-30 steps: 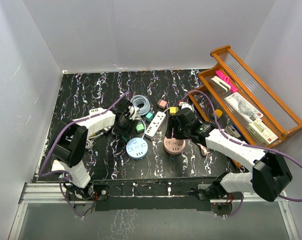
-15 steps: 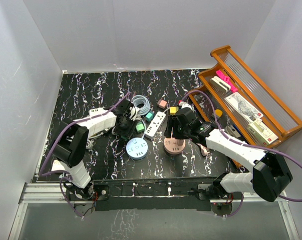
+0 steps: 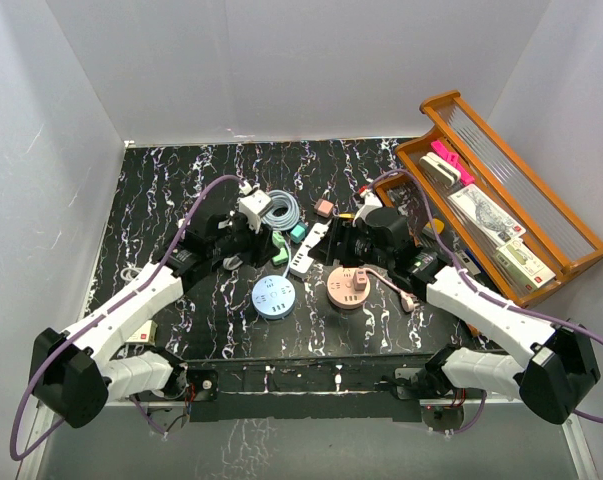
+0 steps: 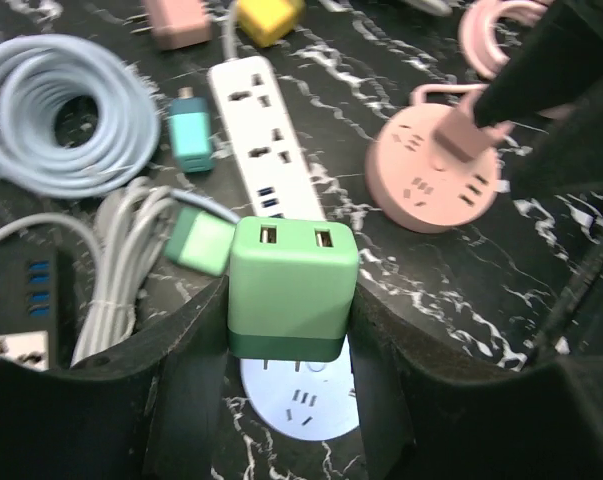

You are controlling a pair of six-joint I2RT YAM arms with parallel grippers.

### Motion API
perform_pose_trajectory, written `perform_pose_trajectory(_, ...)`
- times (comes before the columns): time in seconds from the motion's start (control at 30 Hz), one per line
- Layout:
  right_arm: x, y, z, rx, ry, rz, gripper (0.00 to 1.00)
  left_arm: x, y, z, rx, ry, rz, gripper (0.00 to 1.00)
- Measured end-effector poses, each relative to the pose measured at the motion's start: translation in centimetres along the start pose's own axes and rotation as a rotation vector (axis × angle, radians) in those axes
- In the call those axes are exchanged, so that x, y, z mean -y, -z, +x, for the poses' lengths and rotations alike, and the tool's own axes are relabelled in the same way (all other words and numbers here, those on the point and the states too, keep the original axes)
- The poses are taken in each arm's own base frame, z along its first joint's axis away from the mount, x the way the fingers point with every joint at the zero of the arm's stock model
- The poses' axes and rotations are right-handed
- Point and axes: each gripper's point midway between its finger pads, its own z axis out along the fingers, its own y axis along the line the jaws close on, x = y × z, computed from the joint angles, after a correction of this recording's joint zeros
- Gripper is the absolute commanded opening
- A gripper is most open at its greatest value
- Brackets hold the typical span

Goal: Insert the plug

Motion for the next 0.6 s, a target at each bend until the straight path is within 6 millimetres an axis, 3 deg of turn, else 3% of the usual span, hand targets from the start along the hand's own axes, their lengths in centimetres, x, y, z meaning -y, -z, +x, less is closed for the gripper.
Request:
perform_pose_trajectory(0.2,-2.9,0.9,-2.2,0.024,0.025,-0.081,0.64,3.5,-0.1,0.9,0.083,-0.043,0.200,0.34)
perform_pose_trajectory(0.37,-5.3,0.5,-3.6,-0.015,0.037,-0.132,0.63,5.7,0.9,2.1,0.156,-0.115,0.315,0.34)
perform_pose_trajectory(0.6,-6.7,-0.8,-1.0,-0.144,0.039,-0.180,0.62,6.5,2.4,1.4,0.240,-0.228,0.339,0.35)
